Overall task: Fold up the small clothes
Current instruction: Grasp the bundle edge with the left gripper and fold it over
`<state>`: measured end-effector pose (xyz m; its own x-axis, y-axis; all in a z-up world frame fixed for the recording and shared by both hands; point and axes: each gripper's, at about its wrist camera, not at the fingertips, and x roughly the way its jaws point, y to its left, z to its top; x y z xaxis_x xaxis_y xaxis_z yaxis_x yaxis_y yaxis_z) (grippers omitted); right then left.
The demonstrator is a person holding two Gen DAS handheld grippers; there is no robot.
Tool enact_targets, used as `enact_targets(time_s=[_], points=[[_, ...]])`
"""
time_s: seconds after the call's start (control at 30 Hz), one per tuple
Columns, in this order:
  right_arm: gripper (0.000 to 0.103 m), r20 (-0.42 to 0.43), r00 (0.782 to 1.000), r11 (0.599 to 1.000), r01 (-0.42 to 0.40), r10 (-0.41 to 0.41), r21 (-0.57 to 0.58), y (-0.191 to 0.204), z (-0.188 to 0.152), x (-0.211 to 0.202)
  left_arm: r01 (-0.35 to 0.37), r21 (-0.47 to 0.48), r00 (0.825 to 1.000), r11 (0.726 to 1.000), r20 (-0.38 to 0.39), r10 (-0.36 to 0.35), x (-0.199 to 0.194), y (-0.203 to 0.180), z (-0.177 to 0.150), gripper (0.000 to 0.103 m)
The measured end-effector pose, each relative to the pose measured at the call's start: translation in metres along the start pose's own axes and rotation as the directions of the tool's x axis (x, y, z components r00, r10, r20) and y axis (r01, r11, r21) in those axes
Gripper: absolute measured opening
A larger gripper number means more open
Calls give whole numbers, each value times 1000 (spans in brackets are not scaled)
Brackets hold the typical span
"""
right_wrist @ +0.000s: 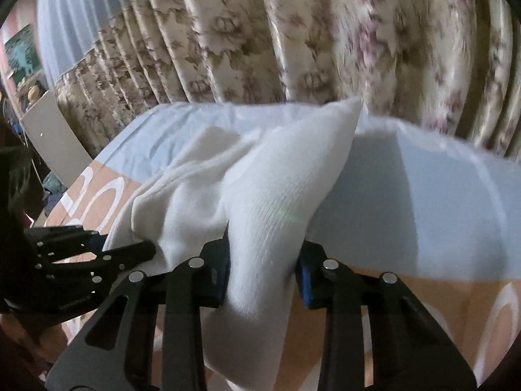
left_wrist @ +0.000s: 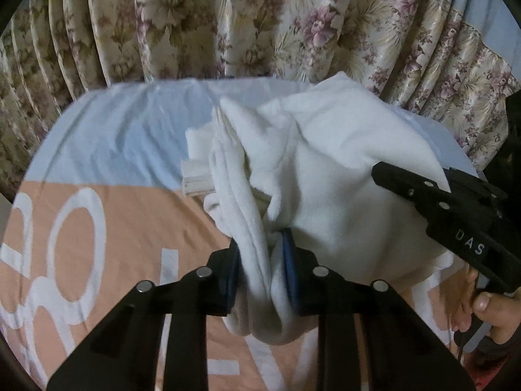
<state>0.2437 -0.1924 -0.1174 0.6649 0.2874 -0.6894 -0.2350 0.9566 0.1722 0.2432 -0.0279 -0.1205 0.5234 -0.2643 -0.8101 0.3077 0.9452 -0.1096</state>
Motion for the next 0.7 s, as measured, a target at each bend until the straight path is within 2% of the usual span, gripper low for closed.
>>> enact_targets(time_s=[0.17, 0.37, 0.53, 0.63, 0.7], points=[[33, 57, 998, 1000, -1, 3, -28, 0, -1, -40, -38, 56, 998, 998, 55, 35, -39, -29, -6, 22], [33, 48, 999, 1000, 11, -10, -26, -5, -42, -104, 0, 110, 1000, 994, 11, -1, -64, -84, -55, 22], [33, -20, 1000, 999, 14, -13, 40, -19, -95, -147, 28, 156, 999, 987, -39, -22, -81, -133, -115, 22], [33, -85, 996, 997, 18, -11, 73, -30, -124, -150, 35, 154, 996, 988, -84, -22, -74, -147, -139, 22], [36, -139, 990, 995, 34, -21, 92, -39, -144, -143, 14, 152, 993, 988, -114, 3, -61, -152, -147, 24]])
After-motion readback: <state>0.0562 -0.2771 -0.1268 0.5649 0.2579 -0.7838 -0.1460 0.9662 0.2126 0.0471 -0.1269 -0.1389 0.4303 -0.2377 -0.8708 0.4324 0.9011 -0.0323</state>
